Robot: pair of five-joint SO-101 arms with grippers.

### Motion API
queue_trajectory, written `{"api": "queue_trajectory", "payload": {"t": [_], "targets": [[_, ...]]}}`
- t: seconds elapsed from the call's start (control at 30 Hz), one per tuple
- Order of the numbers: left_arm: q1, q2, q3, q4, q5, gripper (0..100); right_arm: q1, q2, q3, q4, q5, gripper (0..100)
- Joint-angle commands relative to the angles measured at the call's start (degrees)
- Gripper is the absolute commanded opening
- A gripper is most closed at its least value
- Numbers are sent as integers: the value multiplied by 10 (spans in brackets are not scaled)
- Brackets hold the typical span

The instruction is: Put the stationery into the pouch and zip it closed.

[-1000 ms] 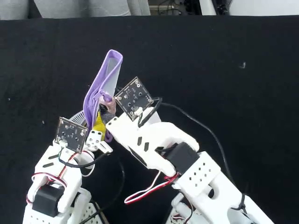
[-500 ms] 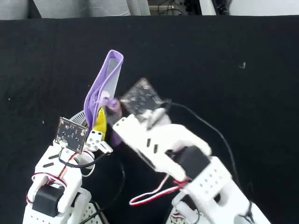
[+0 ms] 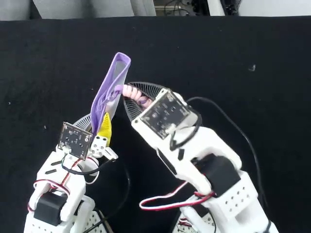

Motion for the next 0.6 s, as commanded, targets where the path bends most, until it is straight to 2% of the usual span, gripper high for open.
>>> {"api": "queue_trajectory", "payload": {"t": [0.0,0.27,0.5,0.57], "targets": [[-5,0,-2,2,-5,28,16,25,-26,16,6,11],[-5,0,-2,2,-5,28,-103,29,69,4,1,15],[-7,0,-2,2,-5,28,-171,33,116,-26,-13,18],[-9,0,-3,3,-5,28,-177,31,119,-26,-25,54]]}}
